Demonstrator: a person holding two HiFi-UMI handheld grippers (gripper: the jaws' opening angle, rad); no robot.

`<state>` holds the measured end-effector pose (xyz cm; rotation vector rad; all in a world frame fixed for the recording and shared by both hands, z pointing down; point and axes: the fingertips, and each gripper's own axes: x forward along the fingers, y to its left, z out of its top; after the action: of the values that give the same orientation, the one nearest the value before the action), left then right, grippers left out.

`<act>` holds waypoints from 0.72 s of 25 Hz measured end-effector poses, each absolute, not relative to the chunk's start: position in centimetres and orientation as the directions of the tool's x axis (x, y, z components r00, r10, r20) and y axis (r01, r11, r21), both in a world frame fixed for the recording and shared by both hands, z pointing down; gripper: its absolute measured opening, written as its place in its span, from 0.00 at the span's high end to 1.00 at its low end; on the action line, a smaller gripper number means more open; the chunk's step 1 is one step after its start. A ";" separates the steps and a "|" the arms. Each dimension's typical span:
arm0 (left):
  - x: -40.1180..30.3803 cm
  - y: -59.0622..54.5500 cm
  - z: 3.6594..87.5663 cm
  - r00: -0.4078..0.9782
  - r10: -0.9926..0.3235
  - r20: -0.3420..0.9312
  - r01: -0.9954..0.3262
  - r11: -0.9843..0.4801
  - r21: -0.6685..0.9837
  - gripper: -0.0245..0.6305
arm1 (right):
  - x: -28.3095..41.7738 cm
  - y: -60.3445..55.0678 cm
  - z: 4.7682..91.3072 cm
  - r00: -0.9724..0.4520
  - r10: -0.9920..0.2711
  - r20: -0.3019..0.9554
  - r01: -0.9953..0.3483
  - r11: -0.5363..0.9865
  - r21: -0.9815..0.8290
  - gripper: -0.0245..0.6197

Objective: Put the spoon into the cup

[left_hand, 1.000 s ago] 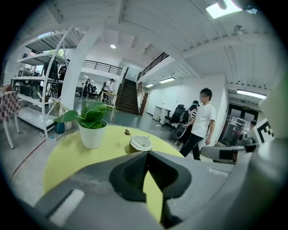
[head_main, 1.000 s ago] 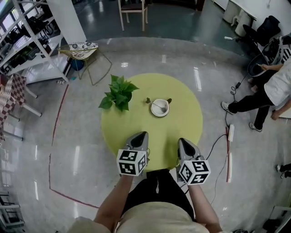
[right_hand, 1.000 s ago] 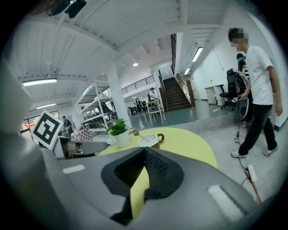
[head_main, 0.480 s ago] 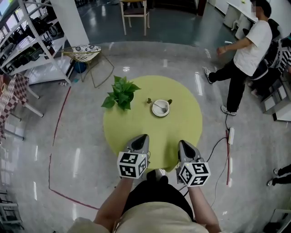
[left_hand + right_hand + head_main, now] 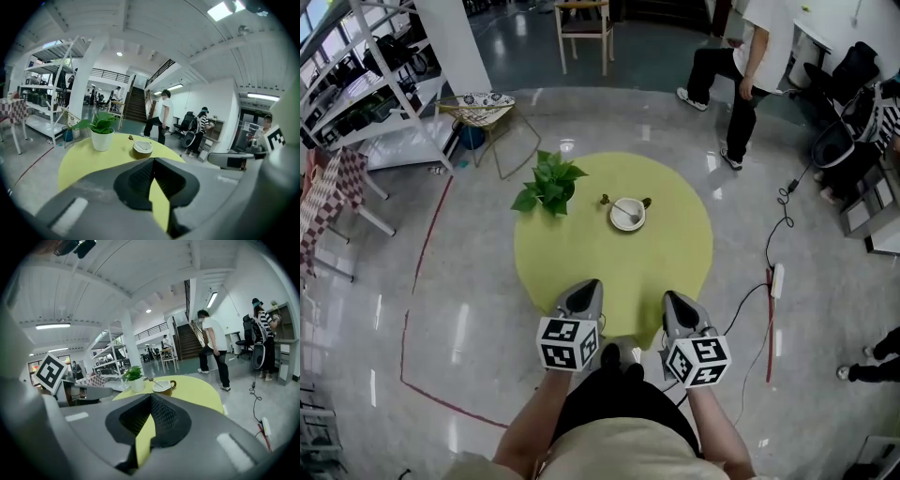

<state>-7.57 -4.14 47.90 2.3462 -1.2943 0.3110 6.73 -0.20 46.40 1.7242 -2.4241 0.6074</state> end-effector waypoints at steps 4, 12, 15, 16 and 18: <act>-7.7 -2.7 47.7 0.520 -0.755 0.398 -0.854 -0.447 0.267 0.96 | 6.8 1.2 46.1 -0.368 -0.879 0.303 -0.921 0.299 -0.251 0.97; -7.9 -0.3 46.8 0.495 -0.777 0.388 -0.868 -0.424 0.258 0.96 | 7.4 3.3 45.5 -0.388 -0.877 0.285 -0.913 0.323 -0.249 0.97; -8.0 0.6 46.7 0.486 -0.784 0.385 -0.873 -0.418 0.251 0.96 | 7.4 4.0 45.5 -0.400 -0.873 0.279 -0.908 0.335 -0.252 0.97; -8.0 0.9 46.7 0.483 -0.787 0.384 -0.875 -0.415 0.250 0.96 | 7.4 4.2 45.5 -0.403 -0.873 0.276 -0.906 0.339 -0.252 0.97; -8.0 1.3 46.7 0.477 -0.792 0.381 -0.878 -0.410 0.247 0.96 | 7.5 4.5 45.4 -0.410 -0.872 0.269 -0.903 0.347 -0.254 0.97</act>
<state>-7.97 1.34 46.71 2.3174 -1.3936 0.2845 7.49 4.54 45.40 1.6559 -2.5061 0.5602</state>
